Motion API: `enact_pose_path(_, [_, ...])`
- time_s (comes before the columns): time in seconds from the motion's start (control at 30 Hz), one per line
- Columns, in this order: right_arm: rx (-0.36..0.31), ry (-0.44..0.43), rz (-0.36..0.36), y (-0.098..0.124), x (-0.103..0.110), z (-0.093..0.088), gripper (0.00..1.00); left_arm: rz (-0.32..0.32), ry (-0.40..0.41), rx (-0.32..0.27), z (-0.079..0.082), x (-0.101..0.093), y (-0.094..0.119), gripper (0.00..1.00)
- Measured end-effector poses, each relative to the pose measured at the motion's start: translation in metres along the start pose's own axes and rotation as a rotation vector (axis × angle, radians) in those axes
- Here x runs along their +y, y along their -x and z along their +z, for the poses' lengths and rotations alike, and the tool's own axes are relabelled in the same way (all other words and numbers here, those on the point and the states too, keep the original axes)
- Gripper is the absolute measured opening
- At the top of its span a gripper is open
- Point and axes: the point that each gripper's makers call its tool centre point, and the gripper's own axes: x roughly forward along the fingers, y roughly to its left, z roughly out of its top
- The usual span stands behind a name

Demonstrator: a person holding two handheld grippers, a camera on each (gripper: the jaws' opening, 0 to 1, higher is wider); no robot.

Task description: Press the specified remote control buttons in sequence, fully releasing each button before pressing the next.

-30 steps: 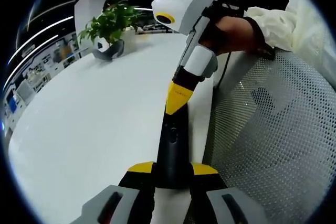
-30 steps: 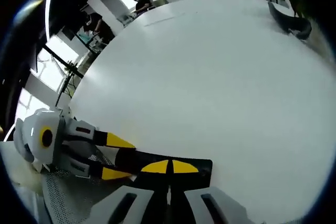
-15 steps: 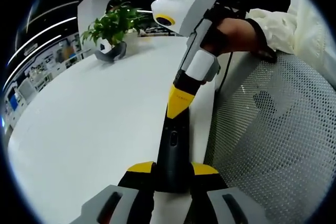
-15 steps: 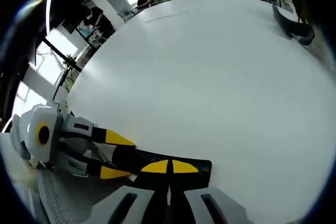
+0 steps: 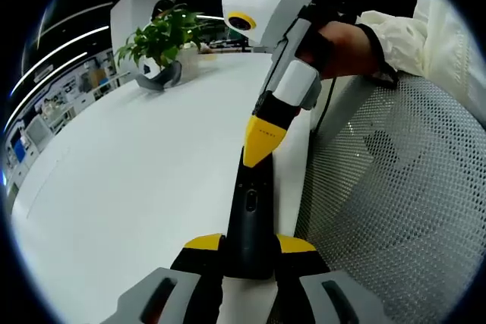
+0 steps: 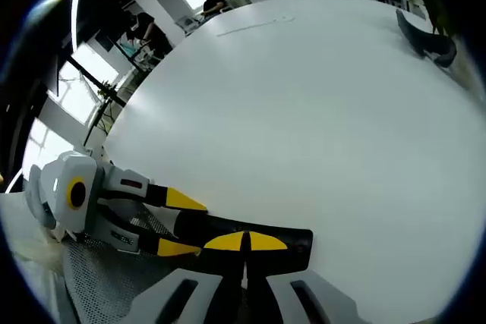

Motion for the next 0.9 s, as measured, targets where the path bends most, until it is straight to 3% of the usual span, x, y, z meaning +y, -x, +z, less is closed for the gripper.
enact_pose_path(0.4, [0.064,0.02,-0.019,-0.007,-0.003,-0.011,0.0,0.004,0.006,0.0,0.001,-0.001,0.0,0.26])
enact_pose_path(0.63, [0.059,0.005,-0.017,-0.006,-0.003,-0.01,0.0,0.003,0.003,-0.001,0.001,0.0,-0.001,0.26])
enact_pose_path(0.9, [0.057,0.058,-0.04,-0.007,-0.003,-0.011,0.0,-0.001,-0.004,-0.004,0.001,-0.001,0.0,0.25])
